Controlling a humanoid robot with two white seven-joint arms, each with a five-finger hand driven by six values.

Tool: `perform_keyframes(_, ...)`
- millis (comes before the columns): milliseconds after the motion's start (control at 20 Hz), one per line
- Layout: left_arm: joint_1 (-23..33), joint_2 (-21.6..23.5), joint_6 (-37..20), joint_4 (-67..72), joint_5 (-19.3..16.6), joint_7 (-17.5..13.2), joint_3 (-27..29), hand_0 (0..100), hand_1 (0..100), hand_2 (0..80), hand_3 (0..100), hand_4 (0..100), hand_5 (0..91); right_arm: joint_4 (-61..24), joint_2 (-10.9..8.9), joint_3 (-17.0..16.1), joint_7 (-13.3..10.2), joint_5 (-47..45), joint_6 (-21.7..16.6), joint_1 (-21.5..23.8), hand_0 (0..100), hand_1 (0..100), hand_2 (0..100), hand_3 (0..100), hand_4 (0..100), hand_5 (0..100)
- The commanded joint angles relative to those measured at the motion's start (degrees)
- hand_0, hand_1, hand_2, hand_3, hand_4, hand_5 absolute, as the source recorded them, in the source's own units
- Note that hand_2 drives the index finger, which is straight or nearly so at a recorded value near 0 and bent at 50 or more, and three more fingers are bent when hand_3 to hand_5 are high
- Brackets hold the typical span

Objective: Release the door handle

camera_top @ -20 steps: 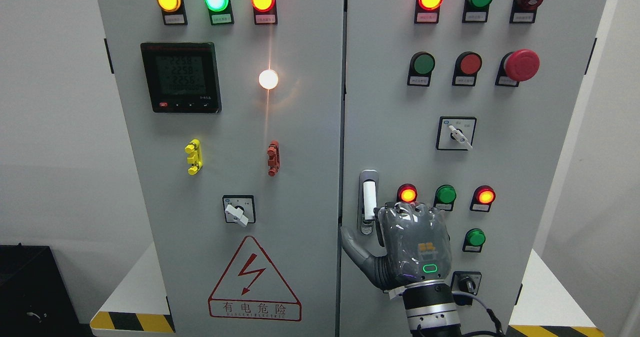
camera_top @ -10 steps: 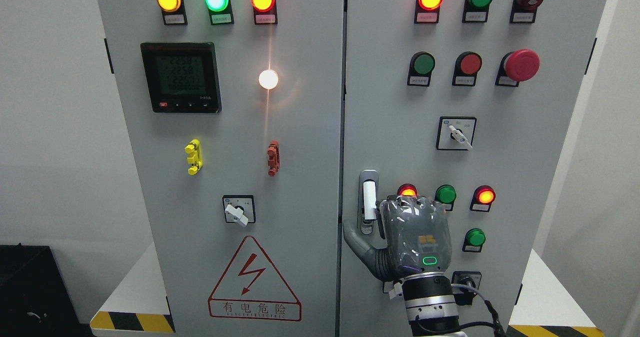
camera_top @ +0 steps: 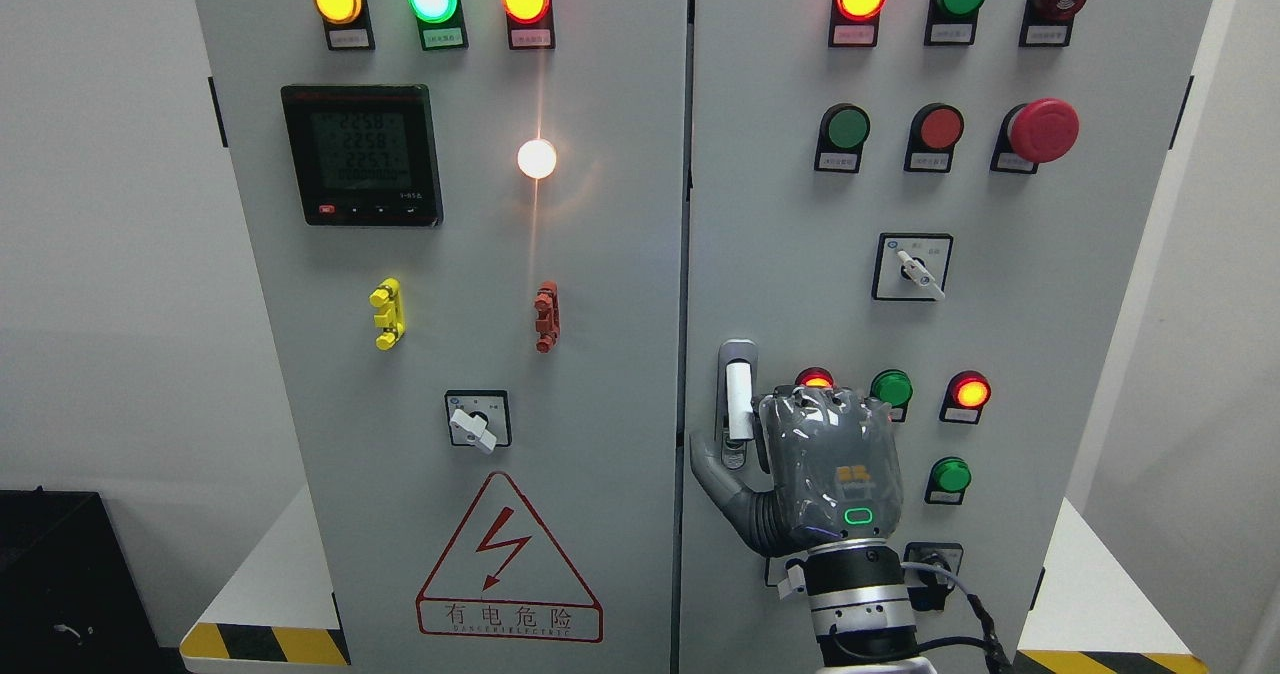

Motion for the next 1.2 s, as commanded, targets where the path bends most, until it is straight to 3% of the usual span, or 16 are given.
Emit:
perform_keyframes(0, 1.0, 0.0, 0.0, 0.0, 0.1, 0.0, 0.0, 12, 56, 0.0, 0, 0, 0.0, 0.3, -0.08, -0.2, 0.0, 0.1, 0.1, -0.1, 34, 34, 100, 100, 100, 100)
perform_keyframes(1152, 1.0, 0.0, 0.0, 0.0, 0.1, 0.0, 0.0, 12, 56, 0.0, 0, 0, 0.0, 0.4, -0.17, -0.3, -0.2, 1.3, 1.6, -0.1, 38, 38, 100, 100, 100, 100)
